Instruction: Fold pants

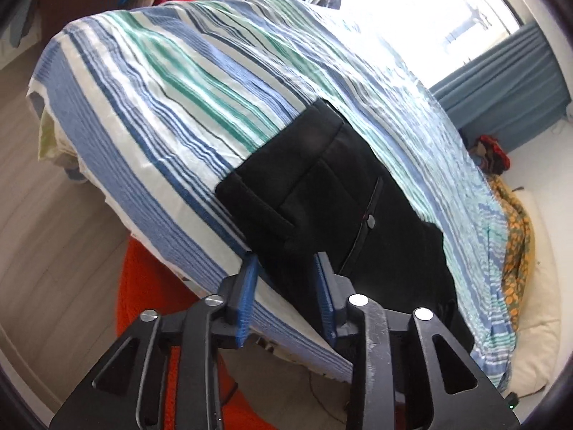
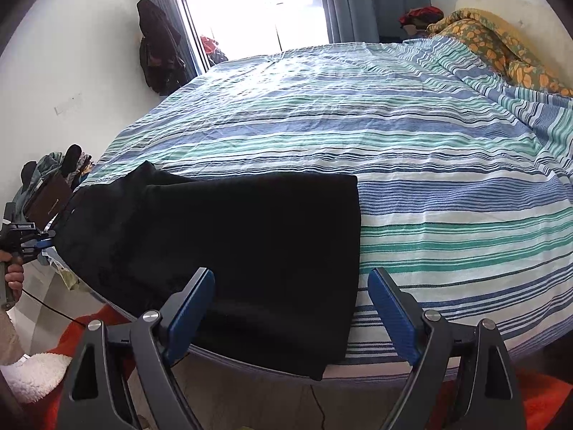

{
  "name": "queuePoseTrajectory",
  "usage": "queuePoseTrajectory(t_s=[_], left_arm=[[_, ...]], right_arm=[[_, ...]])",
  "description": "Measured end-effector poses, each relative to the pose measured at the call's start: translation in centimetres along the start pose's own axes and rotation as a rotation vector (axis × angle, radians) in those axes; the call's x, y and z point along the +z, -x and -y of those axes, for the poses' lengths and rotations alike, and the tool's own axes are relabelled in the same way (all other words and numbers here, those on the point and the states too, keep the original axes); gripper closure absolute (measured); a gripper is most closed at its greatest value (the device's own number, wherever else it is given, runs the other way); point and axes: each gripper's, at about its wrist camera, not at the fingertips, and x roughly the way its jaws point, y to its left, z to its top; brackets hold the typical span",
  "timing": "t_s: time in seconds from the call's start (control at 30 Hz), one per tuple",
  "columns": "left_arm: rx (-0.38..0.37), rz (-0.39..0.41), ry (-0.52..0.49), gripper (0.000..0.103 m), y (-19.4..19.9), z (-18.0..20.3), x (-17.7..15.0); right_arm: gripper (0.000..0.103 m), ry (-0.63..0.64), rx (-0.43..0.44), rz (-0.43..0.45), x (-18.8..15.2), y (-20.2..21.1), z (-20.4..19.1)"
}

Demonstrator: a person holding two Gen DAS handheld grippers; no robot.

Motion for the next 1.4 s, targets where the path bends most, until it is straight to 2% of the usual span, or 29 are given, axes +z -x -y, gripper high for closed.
queuePoseTrajectory(t_s=[0.1,0.23,0.43,0.53,0.67,0.73,0.8,0.93,1.0,1.13,1.2,1.3,1.4], left_arm=[[-0.056,0.024,0.075,0.058,0.6,-2.3,-0.5],[-0.156,0.009,0.095,0.058,-1.0,-2.6,-0.6],[-0.196,-0.007,0.143,0.053,-5.3,-2.4,0.1],[-0.236,0.011,0.150,0.051,-5.7,-2.0,0.3],[-0.263,0.044,0.165,0.060,-5.5,-1.9,0.4],[-0.254,0.031,0.185,0.060,-6.2,-2.5,0.4],[-0.256,0.032,0.210,0.053,-6.7,-2.7,0.4],[-0.222,0.039,0.194,0.056,-7.1,-1.7,0.7],[-0.208,0.033,0.172,0.069,-7.0,-1.2,0.7],[-0.172,0.019,0.118,0.082,-6.4,-0.6,1.1],[-0.121,0.016,0.062,0.089,-5.9,0.4,1.3],[-0.010,0.030,-0.053,0.093,-4.6,3.2,1.5],[0.129,0.101,-0.262,0.093,-1.9,8.5,0.5]], right_arm=[[0.016,-0.011,0.001,-0.005,-0.1,-0.2,0.2],[0.016,-0.020,0.004,-0.017,0.0,-0.6,0.1],[0.016,-0.043,0.020,-0.016,0.1,0.8,-0.2],[0.016,-0.051,0.025,-0.003,-0.5,2.4,0.0],[0.016,-0.076,0.018,-0.014,-1.6,2.9,0.8],[0.016,-0.101,0.019,-0.020,-1.6,2.5,1.3],[0.016,-0.110,0.017,-0.016,-1.4,2.2,1.6],[0.016,-0.106,0.025,-0.015,-1.3,1.9,1.5],[0.016,-0.103,0.027,-0.015,-1.3,1.9,1.3],[0.016,-0.104,0.029,-0.016,-1.3,1.7,1.3],[0.016,-0.109,0.031,-0.017,-1.3,1.6,1.4],[0.016,-0.114,0.035,-0.003,-1.2,1.8,1.5],[0.016,-0.126,0.038,0.018,-1.0,2.3,1.9]])
